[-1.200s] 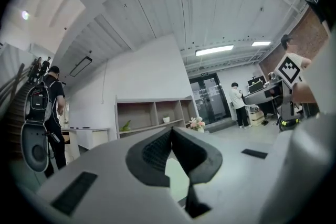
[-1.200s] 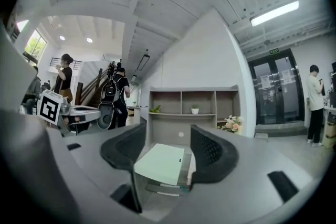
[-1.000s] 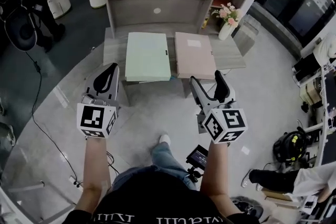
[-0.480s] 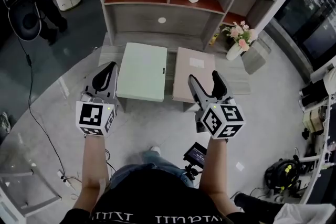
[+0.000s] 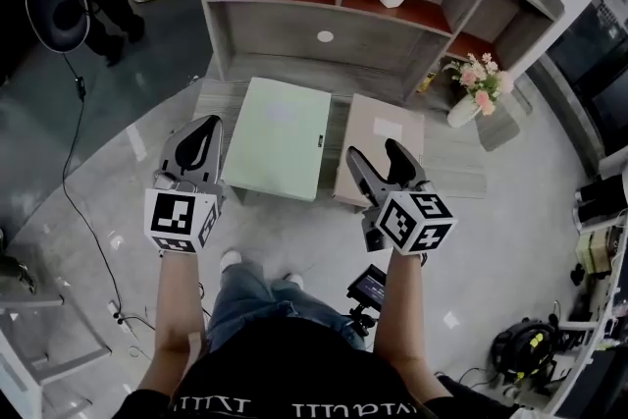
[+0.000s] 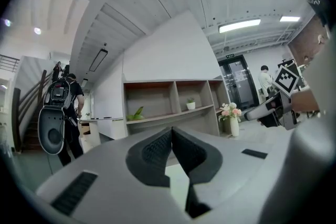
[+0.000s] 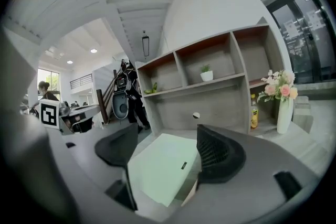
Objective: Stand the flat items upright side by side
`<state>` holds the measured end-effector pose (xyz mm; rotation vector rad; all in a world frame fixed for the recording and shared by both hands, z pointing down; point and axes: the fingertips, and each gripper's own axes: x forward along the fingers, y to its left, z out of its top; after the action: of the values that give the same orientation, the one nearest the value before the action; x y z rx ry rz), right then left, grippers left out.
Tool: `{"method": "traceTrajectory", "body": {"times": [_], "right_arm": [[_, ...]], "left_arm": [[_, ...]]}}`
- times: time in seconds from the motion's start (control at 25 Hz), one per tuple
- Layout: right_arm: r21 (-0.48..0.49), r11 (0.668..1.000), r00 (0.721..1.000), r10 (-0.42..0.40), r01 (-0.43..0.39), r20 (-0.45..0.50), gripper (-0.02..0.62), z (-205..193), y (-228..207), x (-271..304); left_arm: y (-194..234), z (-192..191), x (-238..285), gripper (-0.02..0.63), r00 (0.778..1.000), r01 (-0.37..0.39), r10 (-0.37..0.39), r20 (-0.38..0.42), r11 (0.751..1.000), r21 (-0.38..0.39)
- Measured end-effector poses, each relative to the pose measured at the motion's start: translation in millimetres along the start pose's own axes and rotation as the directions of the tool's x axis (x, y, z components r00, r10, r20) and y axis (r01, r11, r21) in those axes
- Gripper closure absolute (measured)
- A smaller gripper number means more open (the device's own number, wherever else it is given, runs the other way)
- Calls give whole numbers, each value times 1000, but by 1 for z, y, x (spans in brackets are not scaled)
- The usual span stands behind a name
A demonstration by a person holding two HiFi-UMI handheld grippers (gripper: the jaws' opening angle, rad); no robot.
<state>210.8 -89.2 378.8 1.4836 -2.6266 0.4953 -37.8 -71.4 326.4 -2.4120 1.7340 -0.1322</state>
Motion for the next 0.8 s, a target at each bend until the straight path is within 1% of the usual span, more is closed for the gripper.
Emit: {"method": "traceTrajectory", "body": {"times": [0.12,0.28,0.44,0.56,0.64,0.8], "right_arm": [[25,1000,999,-4,5,-33,233,-14,0,22],[46,998,997,-27,31,-76,233,-31,8,47],[106,992,991,-59,72,-122,233,-46,9,76],[159,984,985,-56,82,-166,233,-64,10,103],[183,978,975,-59,100,-213,233,-80,8,121],[205,960,933,-114,192,-341,233,-123,-8,152]], "left_arm": [[15,-8,7,592,1000,3,-3,-10,1000,0],[40,-13,21,591,1000,29,-29,-5,1000,-6],[64,-16,42,591,997,75,-75,-3,997,-7],[81,-23,60,592,994,113,-113,-10,993,-13],[94,-29,72,592,991,135,-135,-13,990,-33],[115,-46,89,592,985,169,-171,-23,984,-59]]}}
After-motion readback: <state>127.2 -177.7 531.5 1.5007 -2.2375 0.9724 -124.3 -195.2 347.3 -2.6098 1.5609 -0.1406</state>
